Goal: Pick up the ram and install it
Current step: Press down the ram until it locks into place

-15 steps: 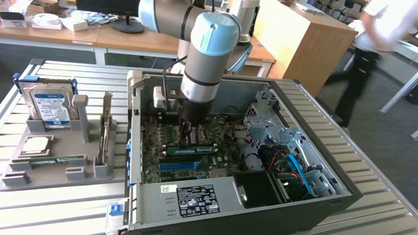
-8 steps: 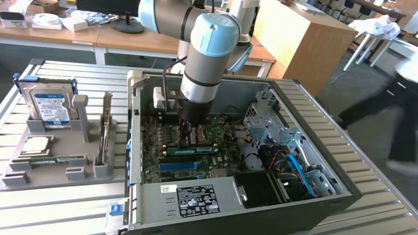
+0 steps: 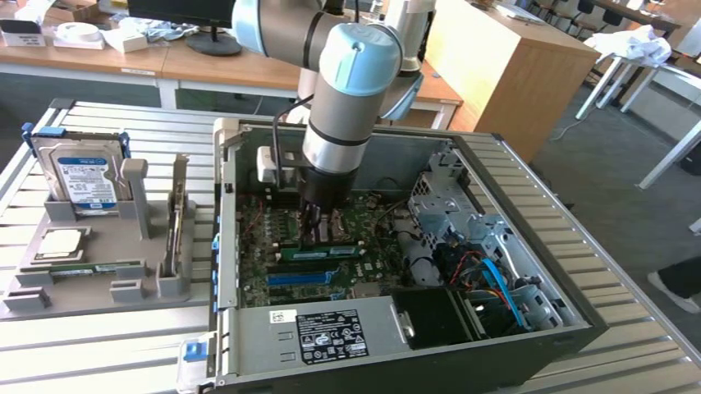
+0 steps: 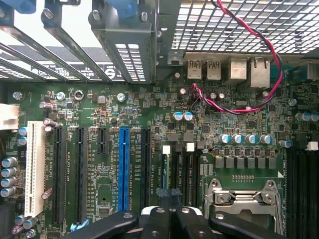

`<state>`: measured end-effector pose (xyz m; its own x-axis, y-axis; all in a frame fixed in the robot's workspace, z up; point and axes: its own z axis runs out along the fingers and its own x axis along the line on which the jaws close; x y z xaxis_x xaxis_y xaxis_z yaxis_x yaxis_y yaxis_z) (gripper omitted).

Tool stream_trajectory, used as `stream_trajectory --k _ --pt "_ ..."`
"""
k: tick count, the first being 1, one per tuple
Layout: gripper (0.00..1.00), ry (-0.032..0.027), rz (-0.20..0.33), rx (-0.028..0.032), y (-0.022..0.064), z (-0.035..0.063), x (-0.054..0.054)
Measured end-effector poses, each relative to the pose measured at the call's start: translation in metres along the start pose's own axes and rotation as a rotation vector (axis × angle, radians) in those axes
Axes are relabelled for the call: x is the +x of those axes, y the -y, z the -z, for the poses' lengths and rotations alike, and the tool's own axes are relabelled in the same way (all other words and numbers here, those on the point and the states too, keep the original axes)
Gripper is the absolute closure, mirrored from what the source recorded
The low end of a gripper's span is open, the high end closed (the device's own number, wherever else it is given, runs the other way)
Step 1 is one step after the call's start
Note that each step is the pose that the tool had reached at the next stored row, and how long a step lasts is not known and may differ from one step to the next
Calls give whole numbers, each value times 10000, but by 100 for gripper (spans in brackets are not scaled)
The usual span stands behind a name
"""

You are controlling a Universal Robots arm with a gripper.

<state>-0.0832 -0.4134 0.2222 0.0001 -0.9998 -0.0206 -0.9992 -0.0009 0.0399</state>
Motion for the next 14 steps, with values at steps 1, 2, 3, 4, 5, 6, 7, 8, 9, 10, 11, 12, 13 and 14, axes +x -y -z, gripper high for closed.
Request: stream_trajectory --k 1,2,3,4,5,6,7,8,9,10,11,12,13,14 --pt "90 0 -1 0 0 0 0" --pt "90 0 -1 0 0 -1 0" --pt "90 0 -1 0 0 -3 0" --pt "90 -2 0 0 0 -6 1" --pt "90 -2 -1 -1 0 -6 0" --pt "90 -2 0 -1 0 -6 1" --pt "90 -2 0 0 0 -6 0" --pt "90 0 0 0 0 -7 0" --pt "90 0 0 0 0 -7 0" --pt "90 0 0 0 0 -7 0" --pt "90 3 0 1 0 -4 0" --pt "90 15 0 11 1 4 -2" --pt "90 21 1 13 1 18 -3" --pt "90 8 0 4 -1 43 -2"
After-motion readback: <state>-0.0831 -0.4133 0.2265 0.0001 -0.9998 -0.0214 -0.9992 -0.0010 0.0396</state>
